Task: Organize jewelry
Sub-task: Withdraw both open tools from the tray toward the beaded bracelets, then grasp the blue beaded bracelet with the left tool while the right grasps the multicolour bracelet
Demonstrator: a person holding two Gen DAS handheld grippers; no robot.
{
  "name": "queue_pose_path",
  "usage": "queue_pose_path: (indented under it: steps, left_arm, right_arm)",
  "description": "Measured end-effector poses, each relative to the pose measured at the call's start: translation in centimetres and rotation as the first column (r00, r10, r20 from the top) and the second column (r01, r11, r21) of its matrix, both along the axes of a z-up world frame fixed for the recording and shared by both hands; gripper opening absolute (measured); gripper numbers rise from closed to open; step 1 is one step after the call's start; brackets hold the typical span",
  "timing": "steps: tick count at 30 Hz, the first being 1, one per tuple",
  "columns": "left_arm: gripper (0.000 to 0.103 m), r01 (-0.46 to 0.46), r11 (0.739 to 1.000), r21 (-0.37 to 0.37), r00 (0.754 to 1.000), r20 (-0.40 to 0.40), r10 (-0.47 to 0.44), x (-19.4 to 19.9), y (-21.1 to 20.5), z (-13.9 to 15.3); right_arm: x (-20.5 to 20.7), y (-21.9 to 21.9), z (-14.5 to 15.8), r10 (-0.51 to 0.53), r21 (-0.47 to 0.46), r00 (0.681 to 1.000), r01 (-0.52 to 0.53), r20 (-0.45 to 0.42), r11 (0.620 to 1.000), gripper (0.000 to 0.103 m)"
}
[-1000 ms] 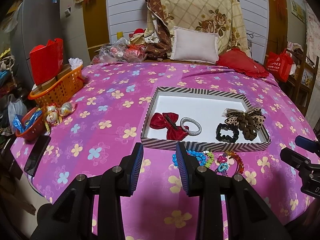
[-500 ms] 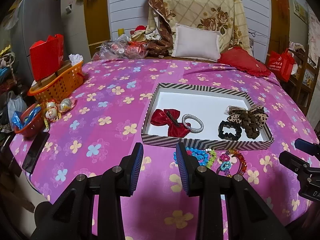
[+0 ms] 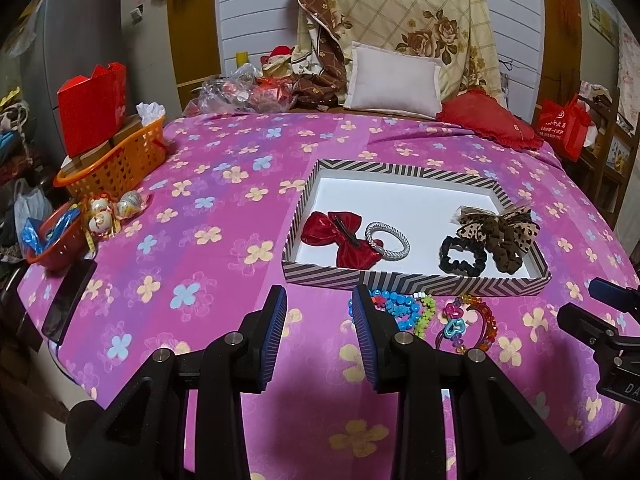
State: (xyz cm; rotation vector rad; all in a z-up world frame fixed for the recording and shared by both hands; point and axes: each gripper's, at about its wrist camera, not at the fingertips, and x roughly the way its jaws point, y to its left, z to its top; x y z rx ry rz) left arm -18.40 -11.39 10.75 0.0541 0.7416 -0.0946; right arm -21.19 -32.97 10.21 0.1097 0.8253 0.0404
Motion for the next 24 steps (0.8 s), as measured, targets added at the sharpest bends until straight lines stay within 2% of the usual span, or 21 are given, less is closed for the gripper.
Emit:
queue_pose_path:
  steps: [11, 15, 24]
  left_arm:
    - [0.011, -0.002, 1.0, 0.001, 1.0, -0.022, 0.002, 0.3, -0.1, -0.8]
    - [0.011, 0.003, 1.0, -0.021, 0.999, -0.038, -0.004, 0.5, 0.1, -1.3]
    - [0.011, 0.0, 0.996, -0.093, 0.989, -0.15, -0.014, 2.0, 2.3, -3.8]
  right_arm:
    - [0.3, 0.0, -1.0, 0.003, 0.004, 1.0, -0.003, -0.023, 1.0, 0.08]
    - [0.5, 0.0, -1.4, 0.007, 0.008, 0.999, -0.006, -0.034, 1.0, 0.08]
    - [1.0, -0.1, -3.0, 0.035, 0.035, 0.997, -0.033, -0.066, 0.999, 0.08]
